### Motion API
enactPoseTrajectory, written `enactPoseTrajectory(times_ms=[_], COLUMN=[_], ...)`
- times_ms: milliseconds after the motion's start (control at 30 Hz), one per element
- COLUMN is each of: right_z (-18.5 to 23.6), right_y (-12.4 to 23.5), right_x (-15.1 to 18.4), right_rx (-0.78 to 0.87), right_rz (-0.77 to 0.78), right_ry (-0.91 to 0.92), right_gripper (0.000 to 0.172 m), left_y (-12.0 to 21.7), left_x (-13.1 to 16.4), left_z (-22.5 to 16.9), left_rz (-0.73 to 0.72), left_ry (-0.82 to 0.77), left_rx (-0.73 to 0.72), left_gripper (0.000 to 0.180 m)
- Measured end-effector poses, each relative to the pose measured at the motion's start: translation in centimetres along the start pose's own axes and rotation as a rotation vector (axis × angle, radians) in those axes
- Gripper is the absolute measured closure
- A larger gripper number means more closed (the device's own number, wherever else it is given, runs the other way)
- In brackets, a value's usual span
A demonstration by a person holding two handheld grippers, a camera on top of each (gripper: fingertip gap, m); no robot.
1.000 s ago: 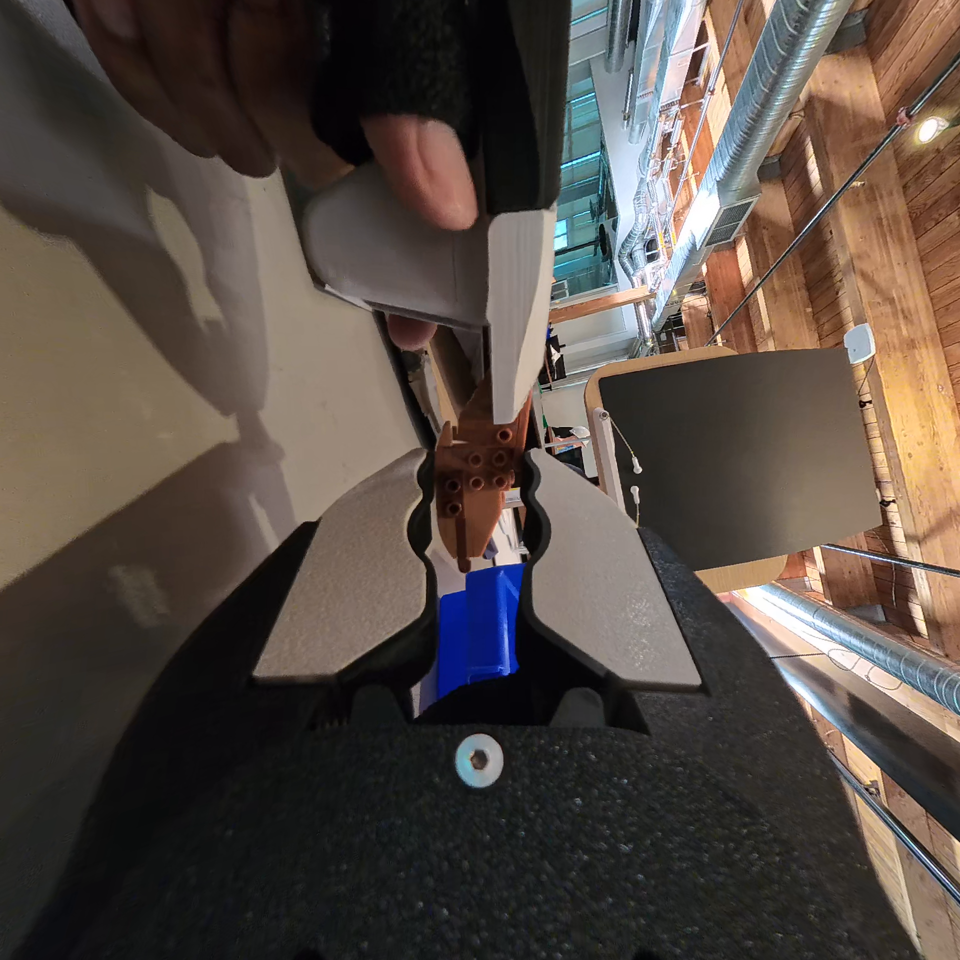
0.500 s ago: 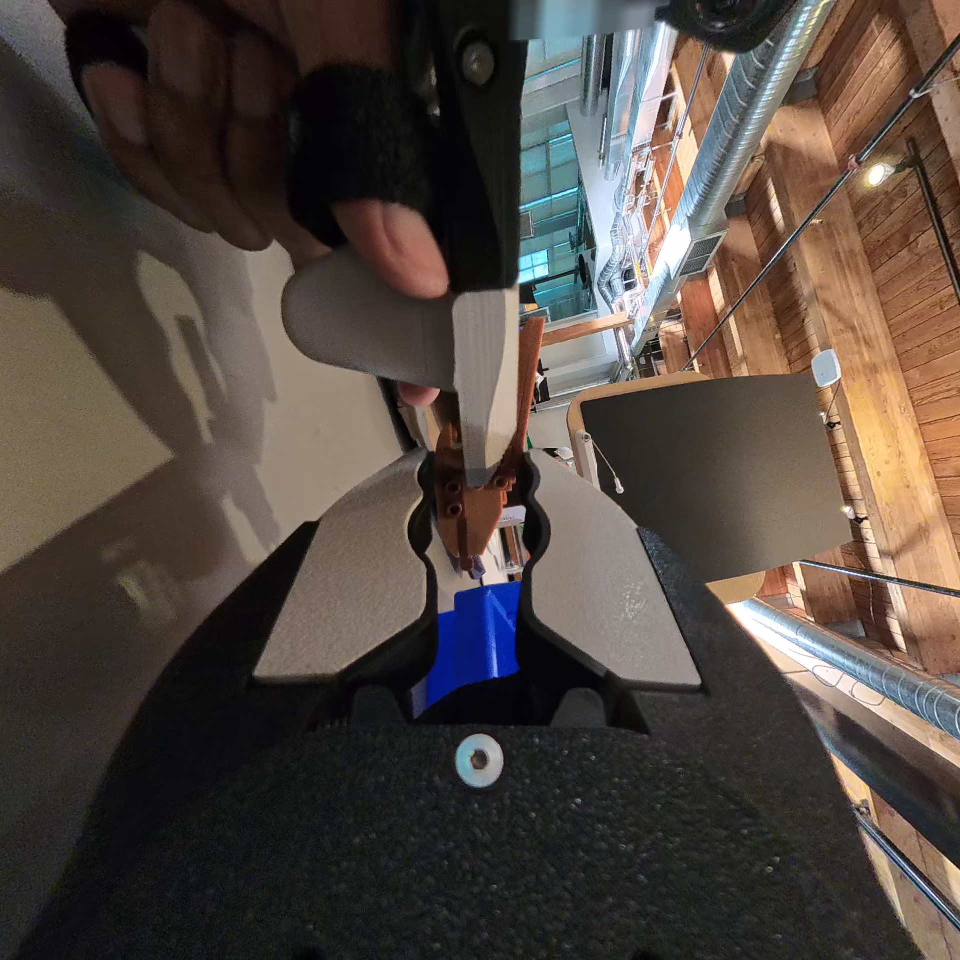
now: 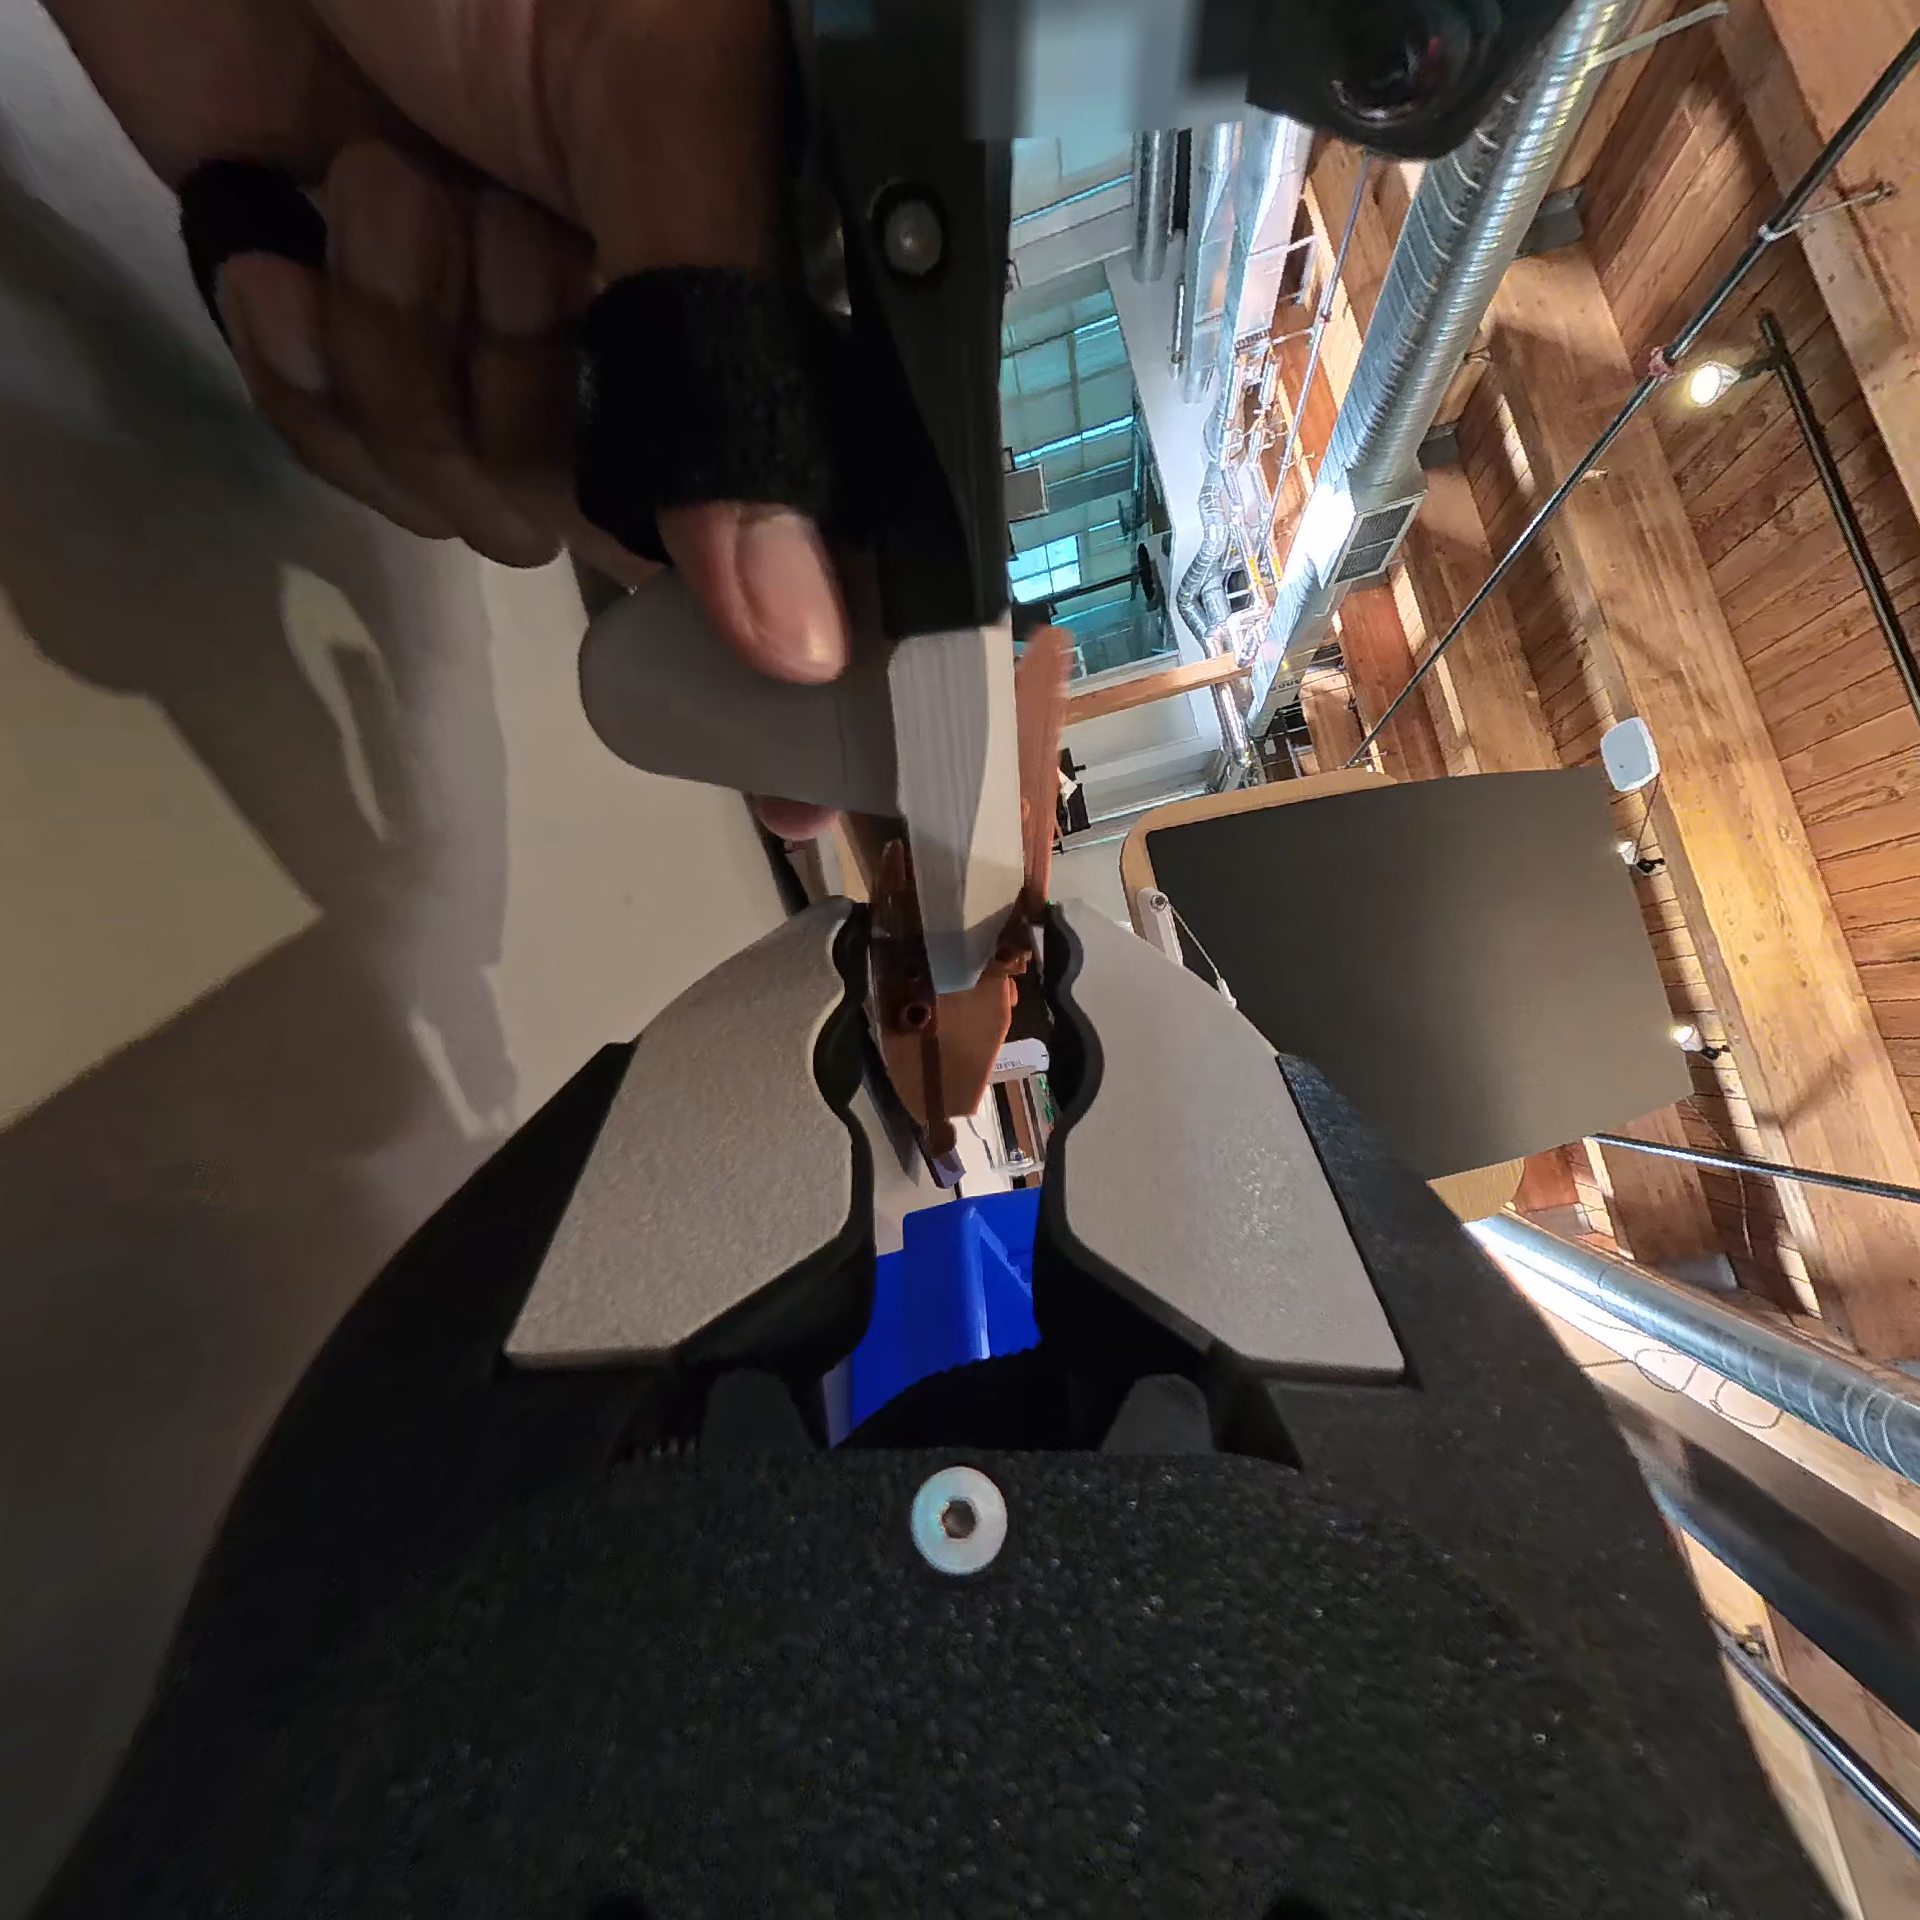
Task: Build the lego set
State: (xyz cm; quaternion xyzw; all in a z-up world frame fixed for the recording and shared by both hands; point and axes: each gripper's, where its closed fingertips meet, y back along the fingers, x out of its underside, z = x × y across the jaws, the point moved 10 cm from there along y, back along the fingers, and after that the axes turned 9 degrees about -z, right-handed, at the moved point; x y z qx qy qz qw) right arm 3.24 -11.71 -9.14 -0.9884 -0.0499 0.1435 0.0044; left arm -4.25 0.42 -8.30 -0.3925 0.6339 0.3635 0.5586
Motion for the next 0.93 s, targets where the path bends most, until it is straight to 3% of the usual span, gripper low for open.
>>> enactPoseTrajectory(times_ms=[300, 800, 933], right_z=[0.0, 0.6, 0.8], right_y=[-0.1, 0.0, 0.2], right_x=[0.3, 0.8, 1.7], right_rx=[-0.011, -0.138, -0.255], right_rz=[0.017, 0.037, 0.097], right_ry=[-0.004, -0.006, -0.051], right_gripper=[0.130, 0.145, 0.145], left_y=[0.3, 0.4, 1.8], left_x=[-0.3, 0.4, -0.5], left_z=[0.1, 0.5, 1.0], left_rz=[0.014, 0.107, 0.221], left_ry=[-0.009, 0.044, -0.068], left_rx=[-0.008, 0.053, -0.026], left_gripper=[0.169, 0.168, 0.147])
